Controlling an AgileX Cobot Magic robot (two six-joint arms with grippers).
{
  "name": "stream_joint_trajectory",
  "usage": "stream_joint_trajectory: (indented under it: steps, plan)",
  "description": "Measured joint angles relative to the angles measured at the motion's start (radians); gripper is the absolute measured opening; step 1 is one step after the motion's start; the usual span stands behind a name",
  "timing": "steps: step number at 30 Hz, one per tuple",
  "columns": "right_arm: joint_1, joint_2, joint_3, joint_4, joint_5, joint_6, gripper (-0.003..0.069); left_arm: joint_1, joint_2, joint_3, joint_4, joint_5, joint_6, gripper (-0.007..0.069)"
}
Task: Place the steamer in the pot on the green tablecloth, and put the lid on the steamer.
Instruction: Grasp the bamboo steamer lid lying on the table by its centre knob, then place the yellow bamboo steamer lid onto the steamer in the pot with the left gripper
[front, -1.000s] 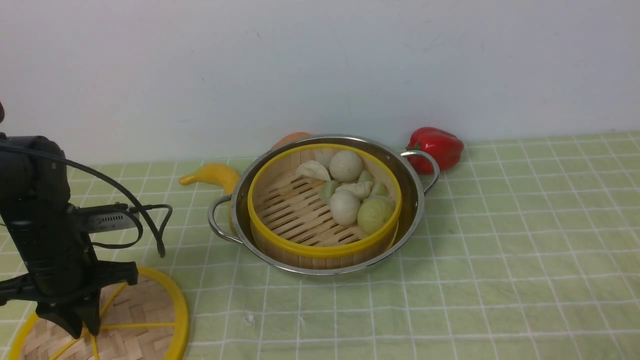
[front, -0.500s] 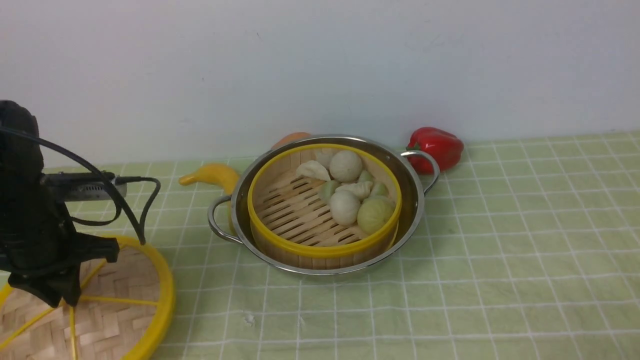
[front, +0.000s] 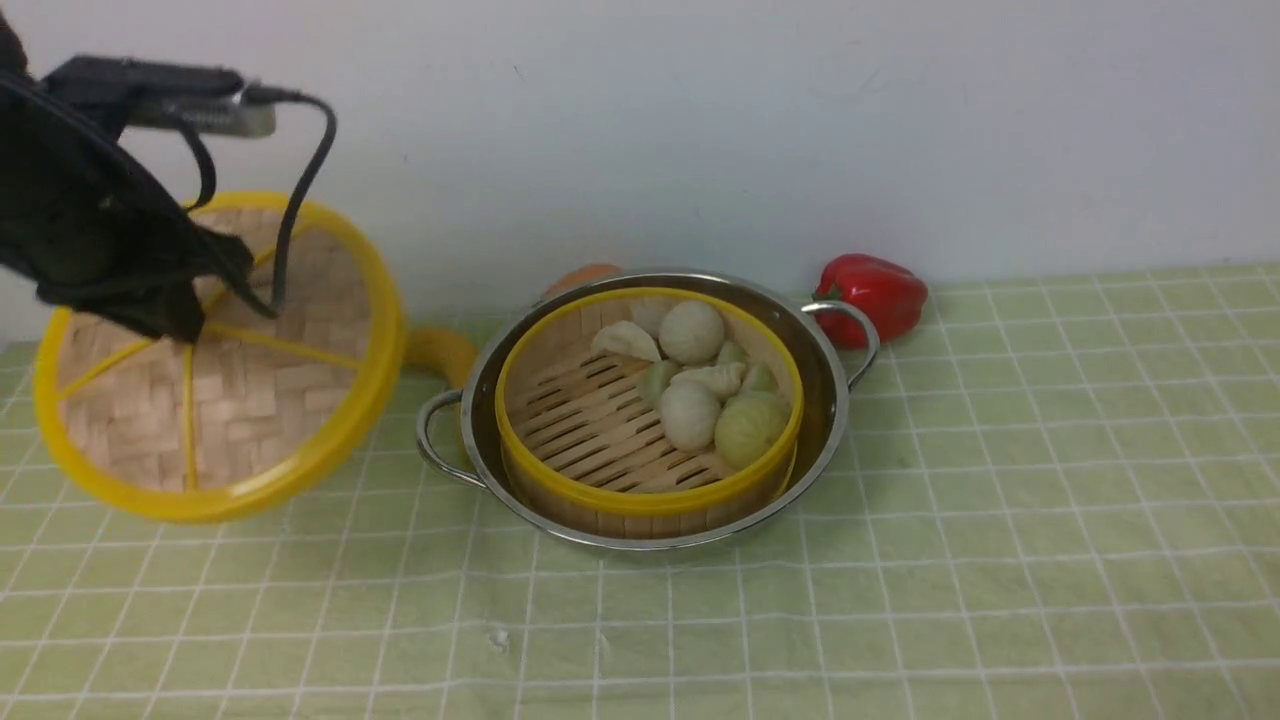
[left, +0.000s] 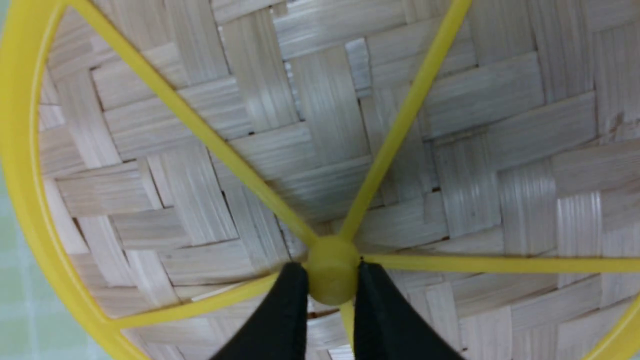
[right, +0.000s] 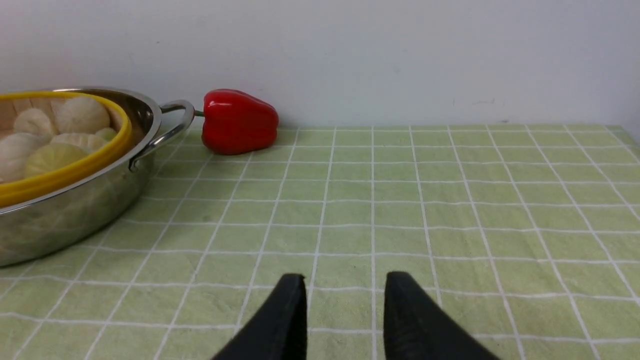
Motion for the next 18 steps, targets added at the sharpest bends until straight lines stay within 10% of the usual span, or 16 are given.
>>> stream_joint_trajectory:
  steps: [18]
  plan:
    - [0.0,0.0,0.0,0.0,0.0,0.0,0.0242,-0.381,0.314,-0.376,0.012,0.0,0.255,0.0106]
